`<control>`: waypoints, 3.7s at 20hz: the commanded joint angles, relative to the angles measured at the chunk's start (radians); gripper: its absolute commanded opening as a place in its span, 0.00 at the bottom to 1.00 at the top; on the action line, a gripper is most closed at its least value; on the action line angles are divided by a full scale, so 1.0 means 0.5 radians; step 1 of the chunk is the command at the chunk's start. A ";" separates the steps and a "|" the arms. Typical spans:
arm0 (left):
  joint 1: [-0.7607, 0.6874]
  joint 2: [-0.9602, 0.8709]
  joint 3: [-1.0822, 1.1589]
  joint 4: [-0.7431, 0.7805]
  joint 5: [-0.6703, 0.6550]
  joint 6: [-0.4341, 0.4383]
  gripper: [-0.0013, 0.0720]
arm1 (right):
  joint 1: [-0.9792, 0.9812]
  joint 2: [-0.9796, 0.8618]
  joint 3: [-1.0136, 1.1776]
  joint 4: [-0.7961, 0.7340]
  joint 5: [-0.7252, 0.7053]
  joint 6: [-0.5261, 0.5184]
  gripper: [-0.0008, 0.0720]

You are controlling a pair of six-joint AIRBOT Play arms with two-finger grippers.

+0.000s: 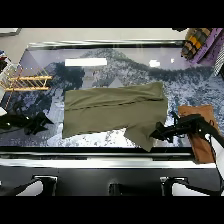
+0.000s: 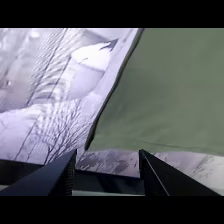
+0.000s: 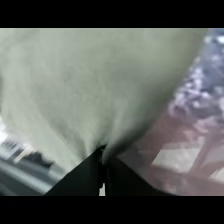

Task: Fold the clothes and pants, and hang the long-sleeved shirts on hangers.

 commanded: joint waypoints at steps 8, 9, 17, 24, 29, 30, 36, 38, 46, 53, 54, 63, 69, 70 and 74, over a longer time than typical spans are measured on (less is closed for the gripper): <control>-0.002 -0.076 -0.451 -0.342 0.348 0.220 0.64 | 0.017 0.409 -0.002 -0.002 -0.060 0.099 0.05; -0.002 -0.103 -0.451 -0.357 0.348 0.241 0.64 | 0.017 0.423 -0.002 -0.002 -0.073 0.098 0.05; -0.002 -0.267 -0.450 -0.526 0.341 0.365 0.64 | 0.017 0.563 -0.002 -0.002 -0.080 0.123 0.05; -0.002 -0.290 -0.436 -0.534 0.262 0.367 0.04 | 0.017 0.608 -0.002 0.000 -0.111 0.151 0.05; 0.000 -0.119 -0.386 -0.468 0.074 0.381 0.03 | 0.017 0.769 -0.002 -0.075 -0.266 0.227 0.05; -0.001 -0.043 -0.388 -0.392 0.050 0.301 0.03 | 0.018 0.833 -0.002 -0.132 -0.323 0.272 0.05; 0.000 0.593 -0.387 0.069 -0.195 0.008 0.03 | 0.017 1.434 -0.007 -0.343 -0.813 0.591 0.05; -0.002 0.731 -0.387 0.065 -0.182 -0.040 0.03 | 0.017 1.653 -0.006 -0.416 -0.792 0.658 0.05; -0.092 0.301 -0.097 -0.144 0.339 0.105 0.03 | 0.019 1.073 0.040 -0.245 0.012 0.297 0.05; -0.298 -0.546 0.598 -0.143 0.423 0.171 0.03 | 0.019 0.348 0.410 -0.198 0.313 0.109 0.05; -0.327 -0.643 0.689 -0.143 0.415 0.170 0.03 | 0.019 0.269 0.470 -0.202 0.322 0.108 0.05; -0.467 -1.081 1.025 -0.112 0.352 0.124 0.03 | 0.021 -0.256 0.845 -0.197 0.320 0.112 0.05; -0.439 -1.012 1.170 0.089 0.198 0.124 0.40 | -0.089 -0.181 0.981 -0.255 0.014 0.072 0.69; -0.434 -0.974 1.240 0.175 0.121 0.124 0.44 | -0.156 -0.134 1.006 -0.303 0.009 0.064 0.70; -0.439 -0.779 1.457 0.471 -0.104 0.076 0.68 | -0.457 -0.154 1.007 -0.289 -0.092 0.015 0.94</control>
